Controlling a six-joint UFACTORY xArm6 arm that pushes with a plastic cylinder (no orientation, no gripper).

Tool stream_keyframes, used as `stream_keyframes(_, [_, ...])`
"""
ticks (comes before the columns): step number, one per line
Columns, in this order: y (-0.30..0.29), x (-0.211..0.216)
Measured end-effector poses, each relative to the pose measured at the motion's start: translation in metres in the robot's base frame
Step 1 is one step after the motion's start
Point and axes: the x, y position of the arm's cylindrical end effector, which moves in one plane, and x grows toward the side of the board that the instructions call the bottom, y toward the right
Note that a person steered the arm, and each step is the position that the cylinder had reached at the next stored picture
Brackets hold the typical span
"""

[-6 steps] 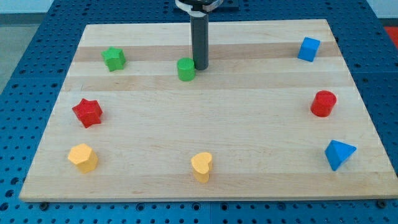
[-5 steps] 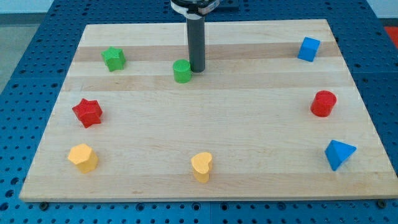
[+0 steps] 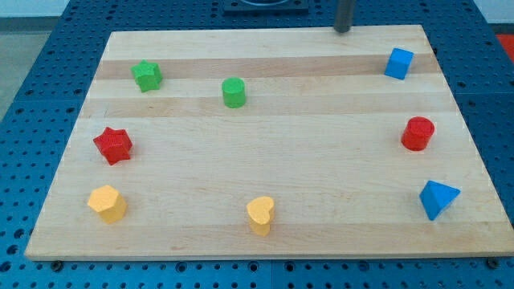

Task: Keep blue cube parallel right to green circle

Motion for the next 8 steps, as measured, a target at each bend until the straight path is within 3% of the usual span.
stream_keyframes(2, [0.095,0.004])
stream_keyframes(3, [0.135,0.025])
stream_keyframes(6, [0.110,0.087])
stream_keyframes(8, [0.063,0.112])
